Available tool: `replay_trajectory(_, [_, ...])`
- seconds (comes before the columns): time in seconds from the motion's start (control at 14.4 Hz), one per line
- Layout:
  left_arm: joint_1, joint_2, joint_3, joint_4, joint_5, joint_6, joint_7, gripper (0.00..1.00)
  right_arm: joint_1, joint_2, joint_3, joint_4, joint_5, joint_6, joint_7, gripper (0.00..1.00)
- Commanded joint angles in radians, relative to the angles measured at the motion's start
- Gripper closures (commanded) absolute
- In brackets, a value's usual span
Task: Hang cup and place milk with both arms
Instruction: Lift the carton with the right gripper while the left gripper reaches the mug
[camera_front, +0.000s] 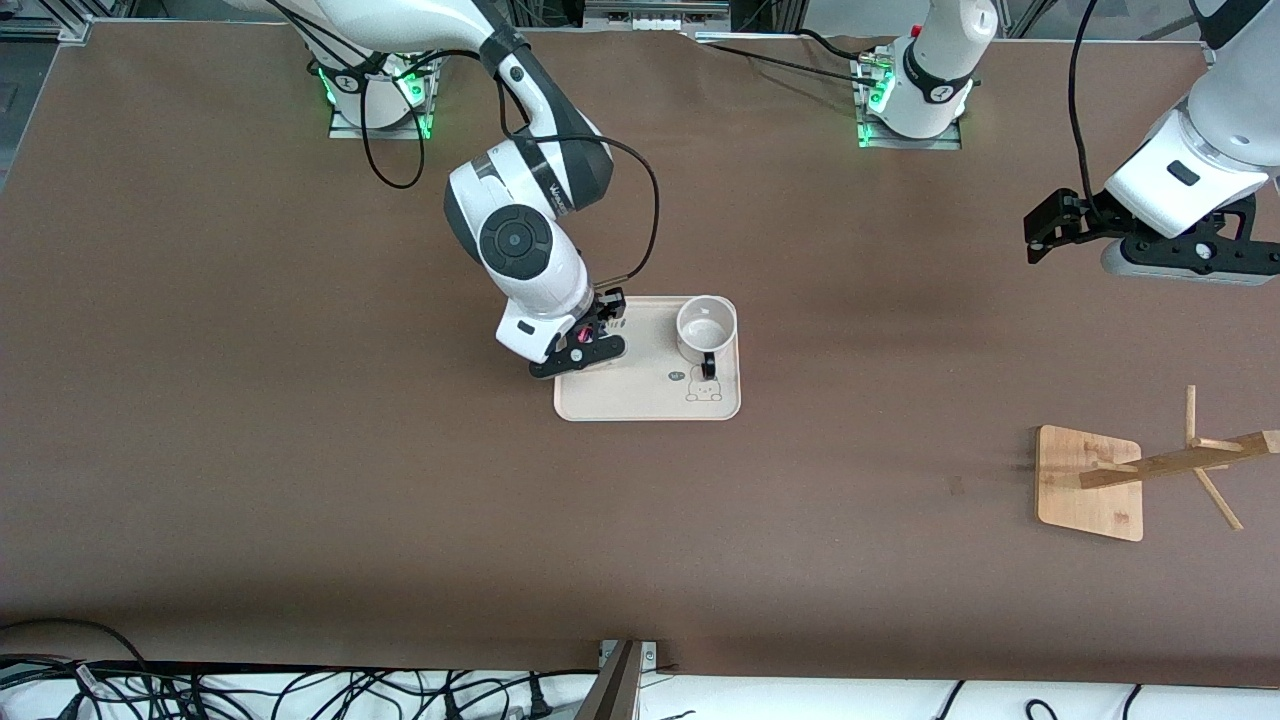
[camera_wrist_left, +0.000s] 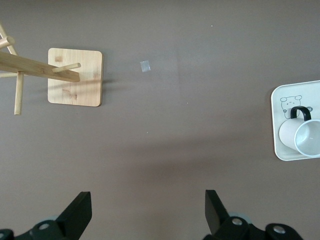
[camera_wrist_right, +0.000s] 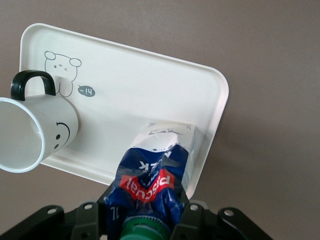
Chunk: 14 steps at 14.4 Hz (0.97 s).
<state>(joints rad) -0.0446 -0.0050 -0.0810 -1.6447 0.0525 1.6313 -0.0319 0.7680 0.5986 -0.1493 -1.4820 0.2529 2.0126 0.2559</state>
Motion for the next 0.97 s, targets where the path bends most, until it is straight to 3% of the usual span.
replay_trajectory(0.0, [0.002,0.000,0.000,0.013,-0.020,-0.016,0.009,0.00,0.004,-0.003,0.000,-0.001,0.005,0.000,-0.017,0.55])
replay_trajectory(0.63, [0.000,0.074,-0.002,0.036,-0.023,-0.047,0.016,0.00,0.002,-0.085,-0.003,0.003,0.005,-0.072,-0.017,0.58])
replay_trajectory(0.77, [0.003,0.074,-0.002,0.022,-0.026,-0.112,0.009,0.00,0.001,-0.118,-0.010,0.003,0.003,-0.110,-0.012,0.58])
replay_trajectory(0.9, [-0.004,0.074,-0.002,0.003,-0.127,-0.133,-0.006,0.00,-0.003,-0.160,-0.038,0.003,0.002,-0.159,-0.012,0.58])
